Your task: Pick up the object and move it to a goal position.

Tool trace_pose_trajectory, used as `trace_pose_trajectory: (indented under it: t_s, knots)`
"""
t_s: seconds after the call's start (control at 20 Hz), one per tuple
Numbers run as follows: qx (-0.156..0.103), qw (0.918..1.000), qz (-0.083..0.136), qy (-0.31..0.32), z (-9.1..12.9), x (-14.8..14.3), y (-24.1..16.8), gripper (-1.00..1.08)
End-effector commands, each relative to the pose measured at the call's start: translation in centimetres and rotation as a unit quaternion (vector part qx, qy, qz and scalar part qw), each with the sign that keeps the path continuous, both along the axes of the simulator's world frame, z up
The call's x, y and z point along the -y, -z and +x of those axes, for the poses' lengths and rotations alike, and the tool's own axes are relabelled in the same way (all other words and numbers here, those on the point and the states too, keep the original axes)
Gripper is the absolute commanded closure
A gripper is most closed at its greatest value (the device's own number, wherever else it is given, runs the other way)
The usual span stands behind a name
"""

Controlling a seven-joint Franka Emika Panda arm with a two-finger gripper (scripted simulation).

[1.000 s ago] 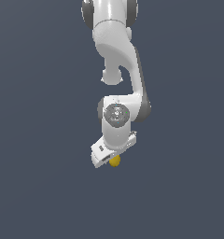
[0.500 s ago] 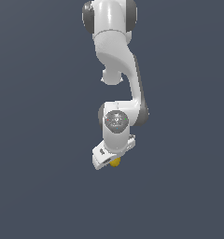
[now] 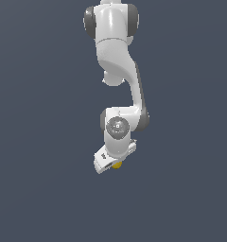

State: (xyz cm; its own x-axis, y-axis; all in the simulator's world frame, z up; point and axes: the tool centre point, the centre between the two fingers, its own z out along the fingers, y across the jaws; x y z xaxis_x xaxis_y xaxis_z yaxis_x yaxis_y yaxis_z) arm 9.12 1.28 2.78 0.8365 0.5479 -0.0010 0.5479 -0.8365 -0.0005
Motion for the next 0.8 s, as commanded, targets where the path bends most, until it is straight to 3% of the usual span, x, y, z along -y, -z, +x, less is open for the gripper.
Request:
trace_pose_trajectory:
  t_s: [0.0,0.75]
  knots:
    - [0.001,1.0,0.0,0.0,0.05,-0.01,-0.04,1.08]
    - [0.0,1.0,0.0,0.0,-0.42,0.61,-0.85,1.08]
